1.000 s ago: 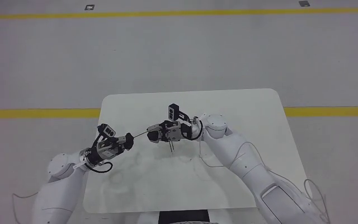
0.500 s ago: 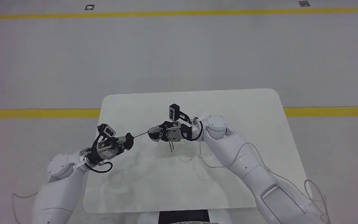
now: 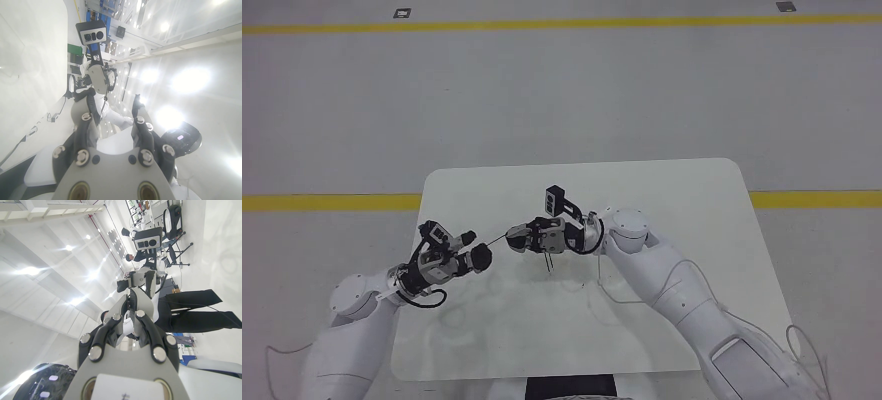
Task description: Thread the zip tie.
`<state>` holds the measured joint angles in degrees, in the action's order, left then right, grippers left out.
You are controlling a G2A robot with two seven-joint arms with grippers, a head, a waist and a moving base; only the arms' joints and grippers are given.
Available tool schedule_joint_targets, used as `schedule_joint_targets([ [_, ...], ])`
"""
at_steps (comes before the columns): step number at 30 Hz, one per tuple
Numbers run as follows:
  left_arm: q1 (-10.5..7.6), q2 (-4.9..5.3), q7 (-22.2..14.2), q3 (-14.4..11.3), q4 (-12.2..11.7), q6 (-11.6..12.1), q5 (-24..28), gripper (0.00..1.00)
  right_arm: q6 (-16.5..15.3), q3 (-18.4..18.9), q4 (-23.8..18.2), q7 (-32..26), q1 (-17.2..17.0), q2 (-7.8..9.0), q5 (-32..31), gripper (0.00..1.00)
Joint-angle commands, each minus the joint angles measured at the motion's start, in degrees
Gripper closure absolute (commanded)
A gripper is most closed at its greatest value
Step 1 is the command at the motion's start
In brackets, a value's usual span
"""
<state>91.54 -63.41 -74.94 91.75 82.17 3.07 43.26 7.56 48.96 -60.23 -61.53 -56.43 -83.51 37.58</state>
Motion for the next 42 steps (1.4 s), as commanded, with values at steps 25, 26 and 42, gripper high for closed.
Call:
schedule_joint_targets([
  [25, 0.70, 1.08, 2.02, -1.42, 0.59, 0.50, 1.61, 0.59, -1.80, -2.61, -2.67, 5.41, -1.39, -0.83, -0.93, 1.00],
  [26, 0.67, 1.10, 2.10, -1.51, 0.55, 0.53, 1.63, 0.60, -1.83, -2.61, -2.77, 5.71, -1.44, -0.83, -1.07, 1.00],
  [42, 0.28, 1.52, 4.43, -2.51, -0.07, 1.54, 2.56, 0.72, -1.89, -1.89, -4.11, 7.77, -2.57, -0.53, -2.16, 1.00],
])
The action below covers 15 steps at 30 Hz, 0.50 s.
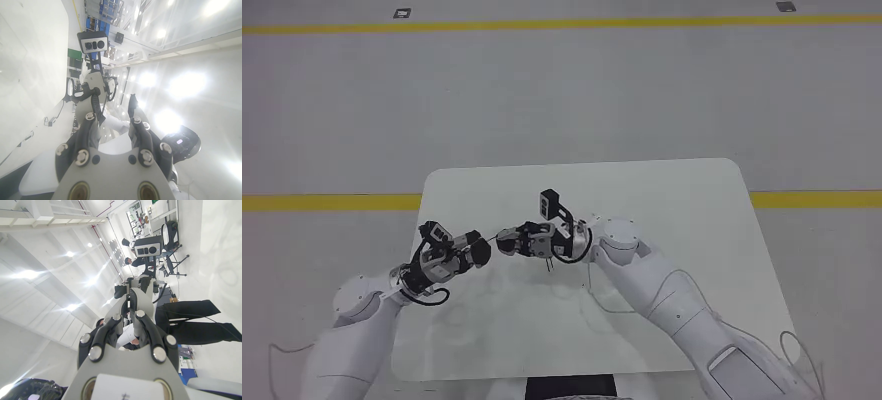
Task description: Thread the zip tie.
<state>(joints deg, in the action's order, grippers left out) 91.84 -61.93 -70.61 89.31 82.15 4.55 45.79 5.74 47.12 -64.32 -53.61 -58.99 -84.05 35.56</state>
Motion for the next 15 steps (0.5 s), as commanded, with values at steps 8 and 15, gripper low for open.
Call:
schedule_joint_targets([
  [8, -0.03, 0.25, 0.60, -0.52, 0.02, 0.14, 0.31, 0.75, -0.20, -0.16, -0.07, -0.08, -0.01, 0.00, -0.51, 1.00],
  [15, -0.10, 0.40, 0.89, -1.26, 0.16, 0.24, 0.44, 0.80, -0.26, -0.21, -0.05, 0.07, -0.01, -0.06, -0.43, 1.00],
])
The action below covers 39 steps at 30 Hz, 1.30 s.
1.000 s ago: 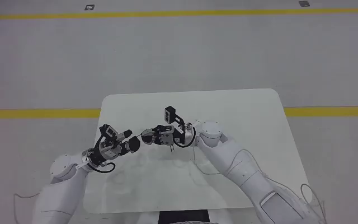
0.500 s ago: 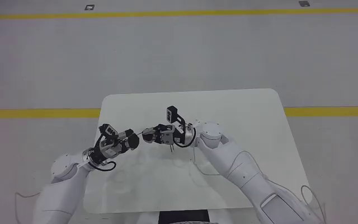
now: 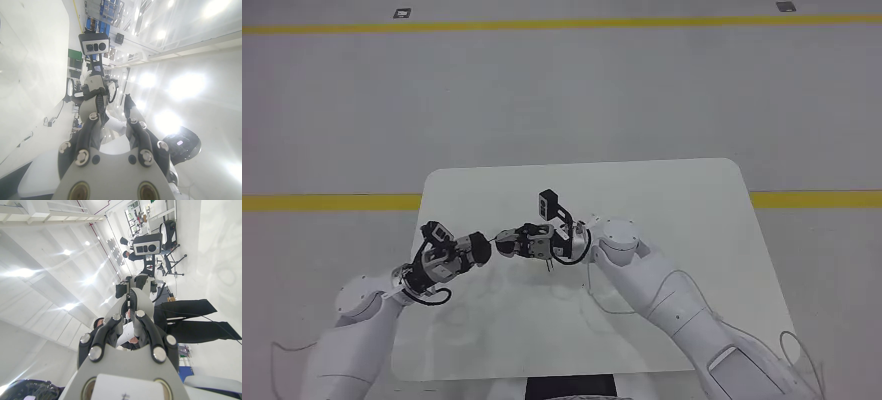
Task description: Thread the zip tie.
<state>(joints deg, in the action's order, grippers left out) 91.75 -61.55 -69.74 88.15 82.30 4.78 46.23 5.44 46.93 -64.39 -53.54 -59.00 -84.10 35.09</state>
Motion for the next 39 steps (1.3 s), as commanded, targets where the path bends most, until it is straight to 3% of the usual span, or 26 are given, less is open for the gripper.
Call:
schedule_joint_targets([
  [1, -0.03, 0.05, 0.08, -0.22, 0.00, 0.03, -0.02, 0.80, 0.06, -0.06, 0.04, -0.01, 0.02, -0.03, 0.03, 1.00],
  [14, -0.61, 0.33, 0.80, -1.16, -0.85, 0.25, 0.36, 0.85, 0.01, -0.62, 0.99, -0.91, 0.50, -0.29, 0.24, 1.00],
  [18, -0.88, 0.41, 0.75, -1.53, -1.29, 0.31, 0.42, 1.00, -0.04, -0.78, 1.49, -1.08, 0.75, -0.41, 0.43, 1.00],
  [26, -1.63, 0.60, 0.91, -2.18, -2.08, 0.59, 0.22, 1.00, -0.20, -0.77, 2.46, -1.23, 1.29, -0.58, 0.69, 1.00],
  [27, -1.73, 0.62, 0.94, -2.23, -2.20, 0.65, 0.19, 1.00, -0.19, -0.69, 2.61, -1.15, 1.35, -0.58, 0.75, 0.81],
  [28, -1.87, 0.65, 0.99, -2.25, -2.36, 0.76, 0.12, 1.00, -0.20, -0.55, 2.76, -0.94, 1.39, -0.58, 0.88, 0.22],
  [29, -2.02, 0.69, 1.06, -2.26, -2.52, 1.04, -0.15, 1.00, -0.28, -0.32, 2.85, -0.73, 1.41, -0.57, 1.08, 0.00],
  [39, -3.05, 1.17, -0.89, -1.28, -4.40, 3.87, -0.32, 1.00, -1.68, 3.95, 4.00, -1.10, 1.26, 1.01, -1.22, 0.00],
])
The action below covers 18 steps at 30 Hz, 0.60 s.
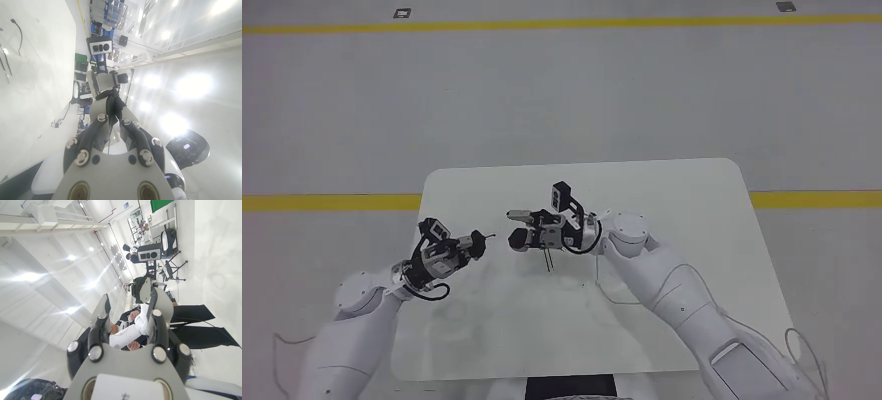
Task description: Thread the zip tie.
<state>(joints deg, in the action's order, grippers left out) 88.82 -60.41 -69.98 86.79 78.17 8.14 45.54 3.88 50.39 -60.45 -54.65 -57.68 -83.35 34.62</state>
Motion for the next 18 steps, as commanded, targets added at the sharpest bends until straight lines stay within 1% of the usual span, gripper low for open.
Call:
schedule_joint_targets([
  [1, -0.25, 0.05, -1.22, 0.15, -0.44, 1.03, 0.74, 1.00, -0.25, 0.75, -0.04, -0.01, -0.11, 0.44, -1.50, 0.00],
  [2, -0.45, 0.08, -2.06, 0.17, -0.47, 1.97, 0.67, 1.00, -0.53, 1.00, -0.21, -0.19, -0.19, 0.63, -2.19, 0.00],
  [3, -0.68, 0.10, -3.00, 0.43, -0.52, 5.21, 0.22, 1.00, -1.62, 1.56, -0.38, -0.13, -0.47, 0.84, -2.54, 0.00],
  [4, -0.68, 0.09, -3.12, 0.44, -0.58, 5.96, 0.19, 1.00, -1.62, 1.56, -0.38, -0.13, -0.47, 0.84, -2.54, 0.00],
  [12, -0.68, 0.09, -3.12, 0.44, -0.58, 5.96, 0.19, 1.00, -1.62, 1.56, -0.38, -0.13, -0.47, 0.84, -2.54, 0.00],
  [13, -0.76, -0.02, -1.81, 0.31, -0.25, 6.82, 0.62, 1.00, -1.62, 1.56, -0.38, -0.13, -0.47, 0.84, -2.54, 0.00],
  [14, -0.66, -0.07, -2.00, 0.11, -0.26, 7.46, 0.94, 1.00, -1.62, 1.56, -0.38, -0.13, -0.47, 0.84, -2.54, 0.00],
  [15, -0.68, -0.03, -2.97, 0.21, -0.49, 8.72, 0.82, 1.00, -1.62, 1.56, -0.38, -0.13, -0.47, 0.84, -2.54, 0.00],
  [16, -0.68, -0.02, -3.33, 0.63, -1.21, 10.59, 1.25, 1.00, -1.62, 1.56, -0.38, -0.13, -0.47, 0.84, -2.54, 0.00],
  [17, -0.77, -0.04, -4.00, 0.98, -2.11, 11.35, 1.84, 1.00, -1.62, 1.56, -0.38, -0.13, -0.47, 0.84, -2.54, 0.00],
  [18, -1.10, -0.09, -4.53, 1.64, -2.46, 11.35, 2.57, 1.00, -1.62, 1.56, -0.38, -0.13, -0.47, 0.84, -2.54, 0.00],
])
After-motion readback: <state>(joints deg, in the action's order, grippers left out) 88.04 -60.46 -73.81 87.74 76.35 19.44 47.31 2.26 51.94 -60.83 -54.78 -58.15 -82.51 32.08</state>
